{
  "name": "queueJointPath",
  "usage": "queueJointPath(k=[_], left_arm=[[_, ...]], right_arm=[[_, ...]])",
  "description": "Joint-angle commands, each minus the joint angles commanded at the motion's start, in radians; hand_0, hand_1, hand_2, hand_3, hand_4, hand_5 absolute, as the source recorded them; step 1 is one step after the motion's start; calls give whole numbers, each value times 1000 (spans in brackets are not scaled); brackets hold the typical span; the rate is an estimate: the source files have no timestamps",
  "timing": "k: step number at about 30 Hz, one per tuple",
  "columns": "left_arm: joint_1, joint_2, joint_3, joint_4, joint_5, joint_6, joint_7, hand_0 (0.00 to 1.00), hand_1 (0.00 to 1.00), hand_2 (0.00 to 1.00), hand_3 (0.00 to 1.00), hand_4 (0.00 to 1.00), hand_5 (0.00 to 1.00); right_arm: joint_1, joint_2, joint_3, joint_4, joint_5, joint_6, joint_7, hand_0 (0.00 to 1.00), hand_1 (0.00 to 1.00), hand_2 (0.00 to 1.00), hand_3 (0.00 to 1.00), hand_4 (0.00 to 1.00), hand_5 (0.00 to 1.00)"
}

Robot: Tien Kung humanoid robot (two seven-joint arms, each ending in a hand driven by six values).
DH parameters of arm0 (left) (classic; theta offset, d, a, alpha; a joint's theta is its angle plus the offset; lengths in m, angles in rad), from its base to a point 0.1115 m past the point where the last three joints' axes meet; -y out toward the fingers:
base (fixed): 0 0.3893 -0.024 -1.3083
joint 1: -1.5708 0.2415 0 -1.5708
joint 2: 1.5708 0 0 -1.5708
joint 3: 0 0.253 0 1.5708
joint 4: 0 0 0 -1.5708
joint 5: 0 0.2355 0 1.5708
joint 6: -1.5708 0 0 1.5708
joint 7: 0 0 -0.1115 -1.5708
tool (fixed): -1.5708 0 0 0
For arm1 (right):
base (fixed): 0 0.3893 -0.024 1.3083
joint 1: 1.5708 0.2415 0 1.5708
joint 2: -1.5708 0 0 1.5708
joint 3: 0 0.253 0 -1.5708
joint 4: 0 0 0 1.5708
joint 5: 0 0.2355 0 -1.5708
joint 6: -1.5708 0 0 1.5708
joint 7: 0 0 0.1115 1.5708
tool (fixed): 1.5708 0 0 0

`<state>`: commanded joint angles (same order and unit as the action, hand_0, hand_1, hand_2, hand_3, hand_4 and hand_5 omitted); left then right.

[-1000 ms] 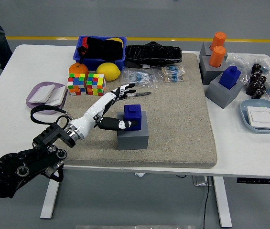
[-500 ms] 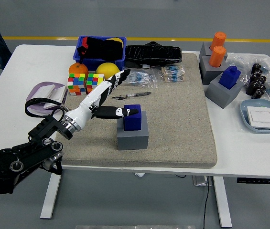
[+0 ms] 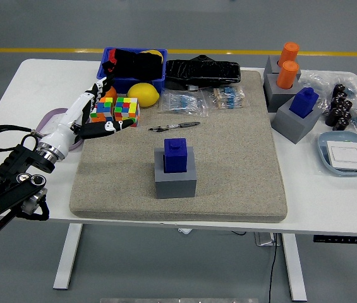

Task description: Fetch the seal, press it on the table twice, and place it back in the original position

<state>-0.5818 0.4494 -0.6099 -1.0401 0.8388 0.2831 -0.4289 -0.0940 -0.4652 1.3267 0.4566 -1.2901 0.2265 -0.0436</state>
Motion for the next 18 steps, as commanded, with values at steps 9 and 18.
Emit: queueJointPath(k=[9, 18], left_arm=[[19, 110, -91, 57, 17, 14, 12, 970, 971, 924, 953, 998, 365], [18, 229, -164, 105, 190, 14, 138, 951, 960, 903, 904, 910, 290]], right_arm=[[7, -5, 2, -3, -1, -2, -3, 789, 694, 662, 656, 841, 476], [13, -7, -3, -13, -3, -6, -9, 790, 695, 662, 651, 841, 478]])
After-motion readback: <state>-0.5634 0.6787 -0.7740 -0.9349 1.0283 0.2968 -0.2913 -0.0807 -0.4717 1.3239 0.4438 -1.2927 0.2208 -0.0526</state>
